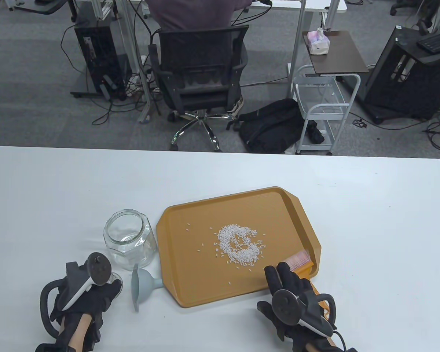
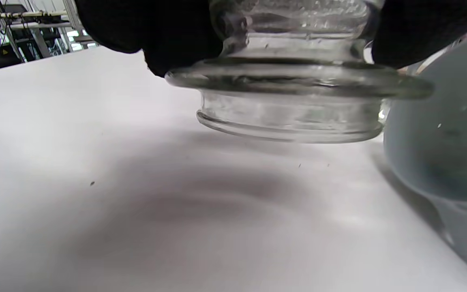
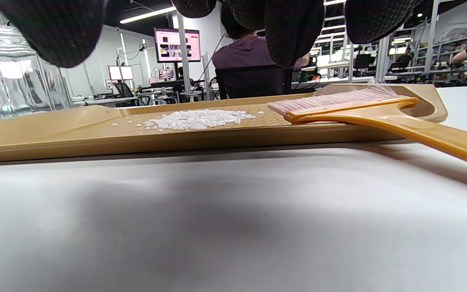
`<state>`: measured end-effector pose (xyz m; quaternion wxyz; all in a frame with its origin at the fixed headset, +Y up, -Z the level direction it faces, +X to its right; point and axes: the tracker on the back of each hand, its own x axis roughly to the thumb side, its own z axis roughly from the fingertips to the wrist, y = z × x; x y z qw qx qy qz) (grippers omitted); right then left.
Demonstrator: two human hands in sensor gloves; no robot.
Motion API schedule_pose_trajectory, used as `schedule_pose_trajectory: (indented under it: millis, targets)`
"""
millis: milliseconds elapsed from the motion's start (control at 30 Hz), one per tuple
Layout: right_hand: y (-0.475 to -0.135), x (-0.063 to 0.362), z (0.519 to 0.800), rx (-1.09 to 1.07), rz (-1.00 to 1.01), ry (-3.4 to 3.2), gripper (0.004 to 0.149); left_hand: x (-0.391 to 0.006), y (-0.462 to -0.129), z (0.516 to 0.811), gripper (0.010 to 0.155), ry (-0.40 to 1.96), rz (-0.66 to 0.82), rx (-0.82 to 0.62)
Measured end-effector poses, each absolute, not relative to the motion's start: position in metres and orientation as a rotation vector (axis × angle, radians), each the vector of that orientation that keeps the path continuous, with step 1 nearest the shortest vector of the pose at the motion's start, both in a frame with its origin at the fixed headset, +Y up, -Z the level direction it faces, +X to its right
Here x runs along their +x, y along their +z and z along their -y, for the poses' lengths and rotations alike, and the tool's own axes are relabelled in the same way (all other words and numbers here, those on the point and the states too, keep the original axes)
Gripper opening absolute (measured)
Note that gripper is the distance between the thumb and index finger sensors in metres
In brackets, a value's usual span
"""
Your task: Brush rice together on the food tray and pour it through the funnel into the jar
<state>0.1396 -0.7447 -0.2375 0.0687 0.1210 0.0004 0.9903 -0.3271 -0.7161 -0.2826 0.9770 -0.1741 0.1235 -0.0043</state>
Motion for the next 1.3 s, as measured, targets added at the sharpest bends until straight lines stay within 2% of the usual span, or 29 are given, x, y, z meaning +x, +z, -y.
schedule_pose_trajectory:
  millis: [300, 967, 1067, 1200, 1300]
  targets:
    - [-0.238, 0.140, 0.745, 0.352, -0.029, 2.974, 0.089, -0.333, -0.288, 0.740, 0.084, 0.035, -0.271, -0.446]
    - [-0.239, 0.140, 0.746, 0.362, -0.060, 2.971, 0.088, -0.331, -0.285, 0.736, 0.088, 0.020, -0.268, -0.426]
    - [-0.239, 0.140, 0.746, 0.360, -0.061, 2.968, 0.089, -0.333, -0.285, 0.732, 0.085, 0.043, -0.278, -0.410]
    - [-0.239, 0.140, 0.746, 0.357, -0.066, 2.966, 0.088, -0.332, -0.282, 0.718, 0.068, 0.077, -0.301, -0.325]
    - [-0.239, 0.139, 0.747, 0.357, -0.074, 2.966, 0.088, -0.326, -0.277, 0.701, 0.062, 0.095, -0.282, -0.240]
